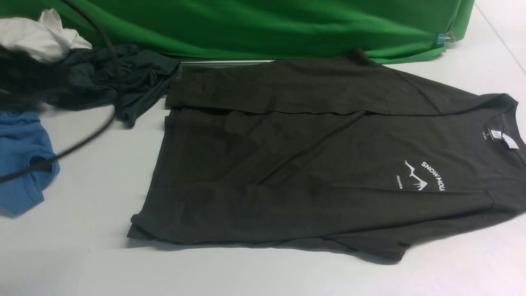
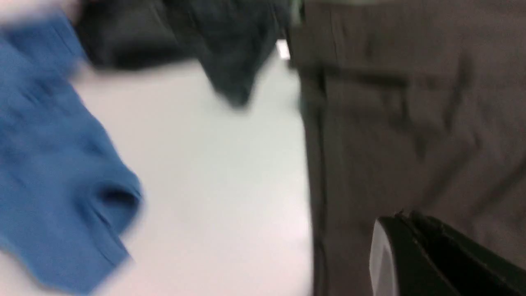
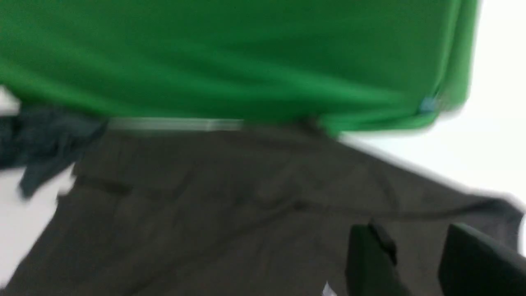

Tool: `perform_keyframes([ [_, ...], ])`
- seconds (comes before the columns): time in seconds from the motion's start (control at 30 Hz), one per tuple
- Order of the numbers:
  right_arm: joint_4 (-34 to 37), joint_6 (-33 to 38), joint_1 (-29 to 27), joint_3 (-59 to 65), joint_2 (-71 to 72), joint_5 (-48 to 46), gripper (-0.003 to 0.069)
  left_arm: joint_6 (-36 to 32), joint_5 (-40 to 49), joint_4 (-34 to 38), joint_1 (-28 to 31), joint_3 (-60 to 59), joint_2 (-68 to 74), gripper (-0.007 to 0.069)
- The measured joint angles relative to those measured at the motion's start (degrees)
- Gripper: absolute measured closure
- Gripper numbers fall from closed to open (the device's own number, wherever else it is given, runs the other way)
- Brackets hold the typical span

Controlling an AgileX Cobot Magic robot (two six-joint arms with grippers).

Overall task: Fold a long-sleeved shirt on a white desktop.
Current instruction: 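Grasp the left edge of the dark T-shirt lying flat on the table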

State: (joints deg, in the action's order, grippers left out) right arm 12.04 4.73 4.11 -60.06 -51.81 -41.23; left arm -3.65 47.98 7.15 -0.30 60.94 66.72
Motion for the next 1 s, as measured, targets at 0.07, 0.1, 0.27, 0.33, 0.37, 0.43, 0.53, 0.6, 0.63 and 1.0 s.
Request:
perform_keyframes([
  [0.07,0.1,0.0,1.2,2.5,-0.2,-0.9,0.0418,-2.8,2.5,3.3,0.0,0.0,3.2,0.0606],
  [0.1,0.1,0.0,1.9,3.6,-0.3,-1.4,0.0418,-4.5,3.6,4.8,0.0,0.0,4.6,0.0606],
  [0.27,1.1,0.0,3.7,8.9,-0.4,-1.6,0.0418,-14.3,3.6,15.0,0.0,0.0,11.6,0.0606],
  [0.33,1.3,0.0,4.0,9.6,-0.4,-1.6,0.0418,-16.5,1.2,19.7,0.0,0.0,13.6,0.0606],
  [0.37,1.3,0.0,4.0,9.7,-0.4,-1.6,0.0418,-17.7,0.0,21.8,0.0,0.0,14.6,0.0606],
  [0.43,1.3,0.0,4.0,9.7,-0.4,-1.1,0.0418,-22.0,-3.1,26.2,0.0,0.4,17.1,0.0606],
  [0.53,1.4,0.0,4.0,9.7,-0.4,-0.3,0.0418,-29.9,-3.6,27.6,0.0,2.3,20.7,0.0599],
  [0.6,1.4,0.0,4.0,9.7,-0.4,0.1,0.0418,-32.7,-0.9,24.3,-0.4,4.7,23.5,0.0571],
  [0.63,1.4,0.0,4.0,9.7,-0.4,0.3,0.0418,-32.7,0.5,21.1,-1.0,5.4,24.5,0.0555],
  [1.0,1.4,0.1,4.0,9.7,-0.4,2.4,0.0418,-31.9,-2.1,-2.5,-12.0,6.9,33.3,0.0217],
])
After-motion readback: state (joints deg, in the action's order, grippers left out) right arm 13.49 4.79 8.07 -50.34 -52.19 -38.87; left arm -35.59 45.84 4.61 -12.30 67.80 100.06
